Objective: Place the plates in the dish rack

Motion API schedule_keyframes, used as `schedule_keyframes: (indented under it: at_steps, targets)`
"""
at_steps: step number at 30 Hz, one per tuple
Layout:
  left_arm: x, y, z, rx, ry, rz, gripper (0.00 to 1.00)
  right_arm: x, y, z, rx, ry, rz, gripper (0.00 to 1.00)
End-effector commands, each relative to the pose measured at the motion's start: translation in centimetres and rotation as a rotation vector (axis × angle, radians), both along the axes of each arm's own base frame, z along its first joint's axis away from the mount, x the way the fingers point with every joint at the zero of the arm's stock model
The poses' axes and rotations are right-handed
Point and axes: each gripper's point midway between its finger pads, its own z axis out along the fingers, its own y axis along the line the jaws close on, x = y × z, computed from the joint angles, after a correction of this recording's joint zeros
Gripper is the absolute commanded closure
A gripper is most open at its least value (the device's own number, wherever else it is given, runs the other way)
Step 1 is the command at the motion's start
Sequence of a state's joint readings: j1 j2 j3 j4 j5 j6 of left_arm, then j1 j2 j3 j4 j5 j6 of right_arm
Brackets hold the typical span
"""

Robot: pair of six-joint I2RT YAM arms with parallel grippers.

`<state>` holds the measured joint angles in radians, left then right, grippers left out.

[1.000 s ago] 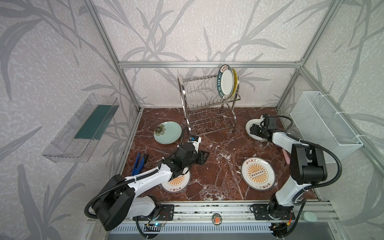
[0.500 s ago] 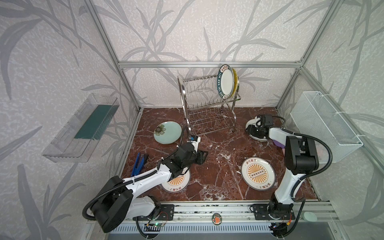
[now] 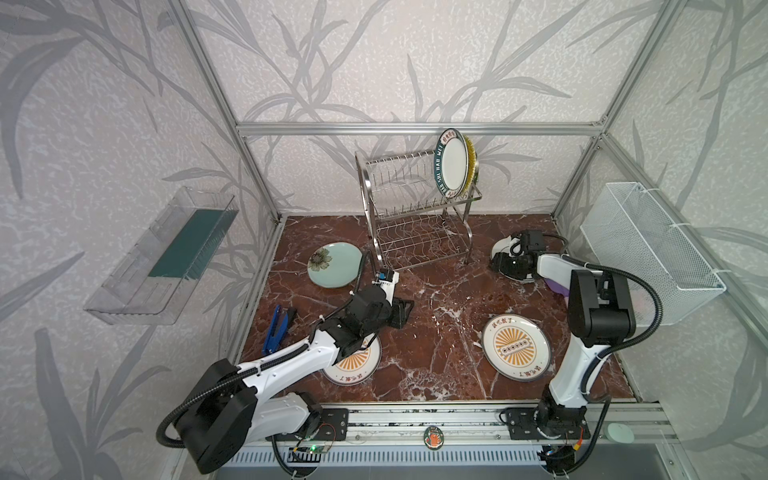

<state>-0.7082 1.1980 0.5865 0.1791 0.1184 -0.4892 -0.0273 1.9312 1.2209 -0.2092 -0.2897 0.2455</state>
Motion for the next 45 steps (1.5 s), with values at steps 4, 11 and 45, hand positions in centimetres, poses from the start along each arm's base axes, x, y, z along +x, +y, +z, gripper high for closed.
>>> schedule_keyframes:
  at_steps: [4, 11, 45]
  targets:
    - [0.0, 0.3, 0.5, 0.012, -0.018, 0.01, 0.56, -1.1, 1.1, 0.1, 0.026, 0.037, 0.057, 0.33]
    - [0.0, 0.4, 0.6, 0.011, -0.021, 0.013, 0.56, -2.1, 2.4, 0.0, 0.048, 0.051, 0.108, 0.33]
    - [-0.2, 0.5, 0.8, 0.004, -0.021, 0.018, 0.56, -2.7, 1.6, 3.1, 0.044, -0.016, 0.07, 0.33]
